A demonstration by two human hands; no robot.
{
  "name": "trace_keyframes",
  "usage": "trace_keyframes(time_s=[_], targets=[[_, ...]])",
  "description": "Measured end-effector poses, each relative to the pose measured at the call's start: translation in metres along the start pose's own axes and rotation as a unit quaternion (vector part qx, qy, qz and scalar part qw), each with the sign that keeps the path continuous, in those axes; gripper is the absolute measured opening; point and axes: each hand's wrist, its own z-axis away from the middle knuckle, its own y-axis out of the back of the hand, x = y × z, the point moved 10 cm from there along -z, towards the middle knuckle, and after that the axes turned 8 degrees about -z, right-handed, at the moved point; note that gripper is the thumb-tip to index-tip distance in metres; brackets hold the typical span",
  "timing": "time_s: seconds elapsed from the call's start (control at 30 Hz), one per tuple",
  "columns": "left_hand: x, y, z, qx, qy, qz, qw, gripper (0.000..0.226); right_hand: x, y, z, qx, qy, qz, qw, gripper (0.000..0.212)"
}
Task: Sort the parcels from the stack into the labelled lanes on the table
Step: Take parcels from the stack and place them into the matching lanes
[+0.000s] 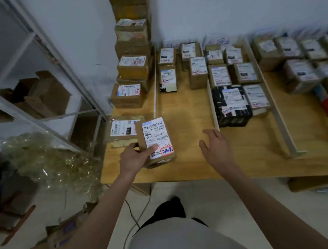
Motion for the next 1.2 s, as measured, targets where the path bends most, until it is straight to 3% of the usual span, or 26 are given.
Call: trace_keyframes(time_s=[0.2,0.43,0.87,1.2], targets=[[0.066,-0.054,-0.026,-0.054,-0.061,-0.035,0.996,0.037,0.04,0.049,-0.017,0.057,-0.039,0.019,0.997,0.041],[0.119,-0.1,-0.086,-0.081,-0.063,-0.044,0.994,0.077,0.053,0.073,-0.074,0.096,-0.026,0.06,0.993,0.043],[0.177,-0.186,-0.215,-0.133,-0.026,-0.061,0.989,0.061,0.09,0.072,-0.193,0.071,-0.046,0.091,0.992,0.044],[0.204,-0.234,-0.264,-0.161,-0.035,-0.064,0.984,0.058,0.12,0.072,-0.206,0.079,-0.083,0.084,0.99,0.043]])
